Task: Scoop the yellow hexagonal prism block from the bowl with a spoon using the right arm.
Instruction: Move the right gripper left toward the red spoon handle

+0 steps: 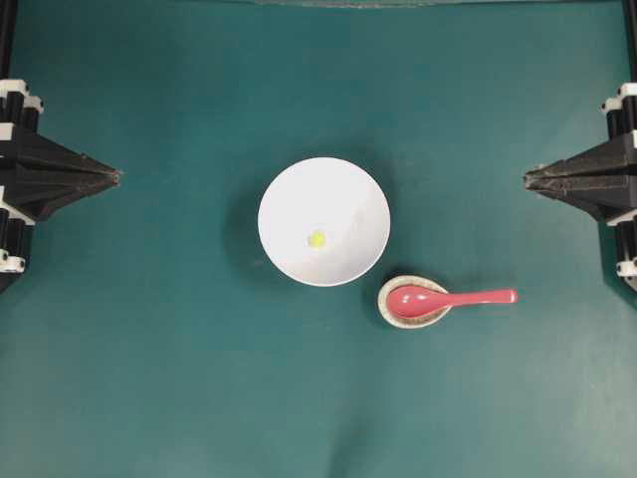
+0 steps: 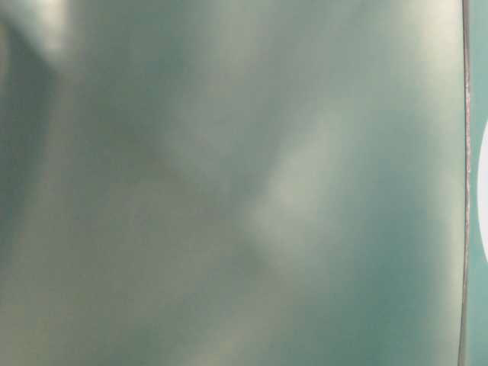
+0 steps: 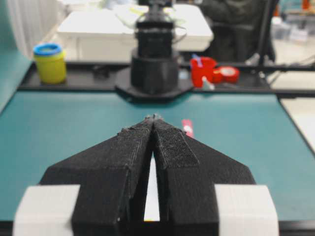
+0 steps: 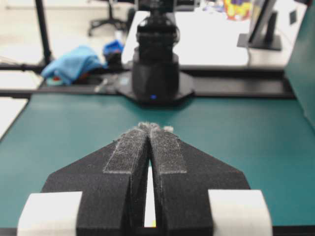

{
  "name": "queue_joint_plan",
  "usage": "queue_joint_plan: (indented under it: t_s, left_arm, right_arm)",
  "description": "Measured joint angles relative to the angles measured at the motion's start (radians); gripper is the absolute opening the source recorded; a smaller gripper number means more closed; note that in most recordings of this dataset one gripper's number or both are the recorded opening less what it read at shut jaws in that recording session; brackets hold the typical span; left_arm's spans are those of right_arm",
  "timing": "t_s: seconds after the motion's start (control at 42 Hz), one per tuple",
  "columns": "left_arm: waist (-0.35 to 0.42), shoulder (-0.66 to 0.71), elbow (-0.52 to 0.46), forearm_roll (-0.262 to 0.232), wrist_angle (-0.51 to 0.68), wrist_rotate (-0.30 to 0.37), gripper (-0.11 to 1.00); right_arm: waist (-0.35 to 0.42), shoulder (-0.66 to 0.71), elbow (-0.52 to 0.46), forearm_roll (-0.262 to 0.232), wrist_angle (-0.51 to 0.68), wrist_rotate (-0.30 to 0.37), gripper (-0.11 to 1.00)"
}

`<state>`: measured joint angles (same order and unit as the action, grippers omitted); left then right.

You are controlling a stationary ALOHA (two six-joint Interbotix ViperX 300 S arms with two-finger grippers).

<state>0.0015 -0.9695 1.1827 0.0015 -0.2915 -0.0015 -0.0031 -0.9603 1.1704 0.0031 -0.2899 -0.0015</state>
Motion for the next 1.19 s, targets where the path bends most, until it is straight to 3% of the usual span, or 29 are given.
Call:
queue_joint_plan:
  t_s: [0.595, 0.642, 0.785, 0.88, 1.189]
  left_arm:
    - [0.000, 0.009, 0.000, 0.011, 0.000, 0.002, 0.01]
    - [0.000, 0.009, 0.000, 0.011, 0.002, 0.003, 0.01]
    - [0.000, 0.008, 0.000, 0.011, 0.002, 0.003, 0.00]
    - [0.000, 0.006, 0.000, 0.011, 0.000, 0.005, 0.00]
    - [0.000, 0.003, 0.000, 0.011, 0.000, 0.005, 0.01]
  right_arm:
    - [-0.005, 0.003, 0.000, 0.017, 0.028, 0.025, 0.02]
    - [-0.005, 0.003, 0.000, 0.015, 0.029, 0.025, 0.08]
    - [-0.005, 0.011, 0.000, 0.026, 0.038, 0.031, 0.40]
    - [-0.005, 0.028, 0.002, 0.032, 0.040, 0.041, 0.52]
    - [-0.005, 0.156, 0.023, 0.034, 0.043, 0.084, 0.51]
